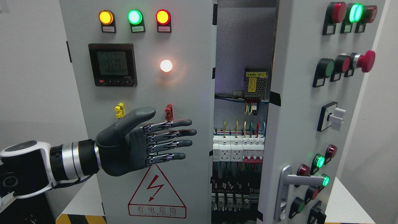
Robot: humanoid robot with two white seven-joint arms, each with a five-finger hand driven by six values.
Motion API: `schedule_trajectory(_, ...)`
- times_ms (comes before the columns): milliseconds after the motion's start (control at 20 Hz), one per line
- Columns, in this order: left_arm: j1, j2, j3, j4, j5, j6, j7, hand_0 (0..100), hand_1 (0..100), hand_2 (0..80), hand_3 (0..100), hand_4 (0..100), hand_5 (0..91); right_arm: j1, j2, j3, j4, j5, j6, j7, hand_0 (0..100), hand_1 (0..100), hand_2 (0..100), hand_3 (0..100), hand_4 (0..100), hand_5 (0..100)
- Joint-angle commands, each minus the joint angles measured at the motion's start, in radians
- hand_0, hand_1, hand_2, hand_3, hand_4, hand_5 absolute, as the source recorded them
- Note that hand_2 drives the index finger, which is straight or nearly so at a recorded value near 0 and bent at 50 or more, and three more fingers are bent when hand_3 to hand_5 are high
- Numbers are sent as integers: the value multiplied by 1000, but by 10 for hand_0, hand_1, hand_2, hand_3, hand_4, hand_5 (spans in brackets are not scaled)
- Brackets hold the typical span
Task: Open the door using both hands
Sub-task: 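Insert the left hand fingers into the gap behind the door edge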
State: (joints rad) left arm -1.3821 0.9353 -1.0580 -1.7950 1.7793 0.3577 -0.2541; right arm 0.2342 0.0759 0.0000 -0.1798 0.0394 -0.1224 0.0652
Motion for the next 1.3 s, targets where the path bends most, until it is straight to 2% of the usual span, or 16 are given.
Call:
schedule_trajectory(0,-14,-170,-48,52,-12,-16,4,120,389,0,0,0,0,1,2,8,-1,1,1,-1,503,171,0,0,0,0)
schedule_trajectory(200,-3,-208,-42,57,-18,-14,4,120,389,0,0,0,0,1,2,17,-1,1,1,-1,503,170,0,0,0,0)
schedule_trajectory(551,-94,-237,-48,69,26,-5,1,120,389,0,0,0,0,1,7,17,-1,1,0,-2,504,169,0,0,0,0)
schedule_trajectory(951,-97,-277,-50,80,32,-3,3,120,389,0,0,0,0,2,7,17,-1,1,0,-2,504,168,0,0,0,0)
schedule_trajectory(1252,-95,-299,-43,97,127,-2,1,120,389,0,0,0,0,2,12,17,-3,1,-3,-4,505,167,0,0,0,0)
